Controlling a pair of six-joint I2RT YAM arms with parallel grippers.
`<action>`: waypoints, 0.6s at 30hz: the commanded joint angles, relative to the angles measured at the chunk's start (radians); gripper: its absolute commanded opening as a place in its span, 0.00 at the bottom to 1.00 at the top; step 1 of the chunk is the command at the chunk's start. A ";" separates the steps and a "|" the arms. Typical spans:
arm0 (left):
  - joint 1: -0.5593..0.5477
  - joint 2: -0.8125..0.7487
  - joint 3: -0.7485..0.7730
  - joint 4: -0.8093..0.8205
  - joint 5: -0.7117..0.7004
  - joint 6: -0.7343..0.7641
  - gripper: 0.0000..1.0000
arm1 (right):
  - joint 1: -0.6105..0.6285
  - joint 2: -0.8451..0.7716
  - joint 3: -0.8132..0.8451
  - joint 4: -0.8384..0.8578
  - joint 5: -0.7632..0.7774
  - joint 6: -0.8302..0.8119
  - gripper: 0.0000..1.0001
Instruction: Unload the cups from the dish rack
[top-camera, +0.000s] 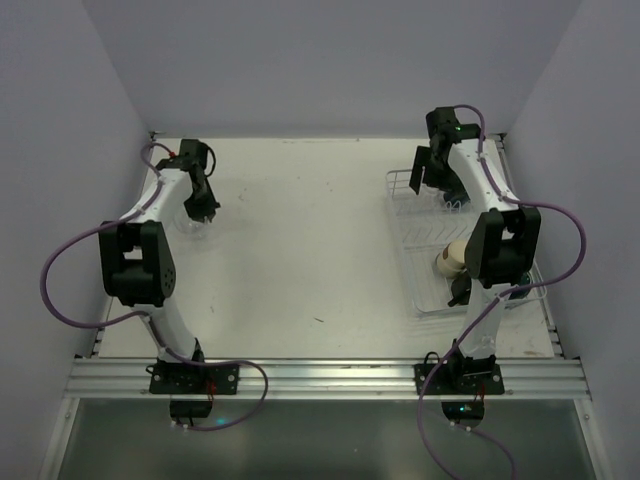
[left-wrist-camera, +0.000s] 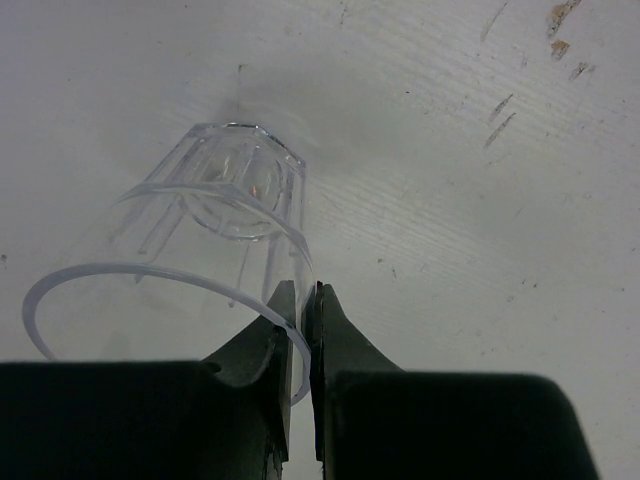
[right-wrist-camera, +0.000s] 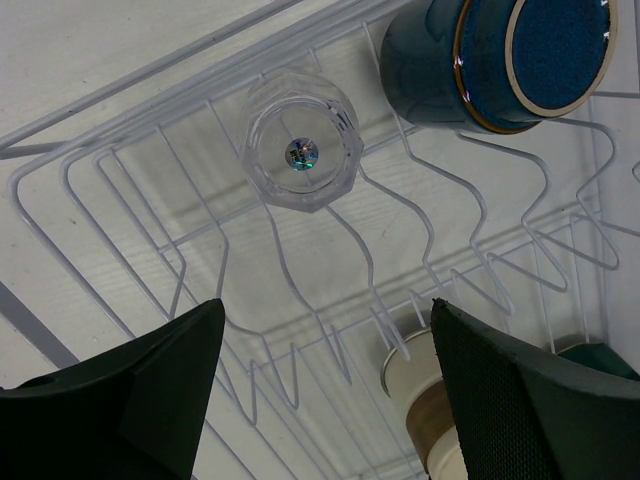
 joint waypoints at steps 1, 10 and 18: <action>0.016 0.018 0.066 -0.042 0.067 0.031 0.00 | -0.003 0.002 0.011 0.018 -0.013 -0.037 0.86; 0.016 0.057 0.074 -0.036 0.087 0.013 0.23 | -0.032 -0.004 -0.026 0.058 -0.033 -0.055 0.86; 0.041 0.044 0.089 -0.045 0.072 0.007 0.55 | -0.039 -0.004 -0.046 0.102 -0.053 -0.066 0.86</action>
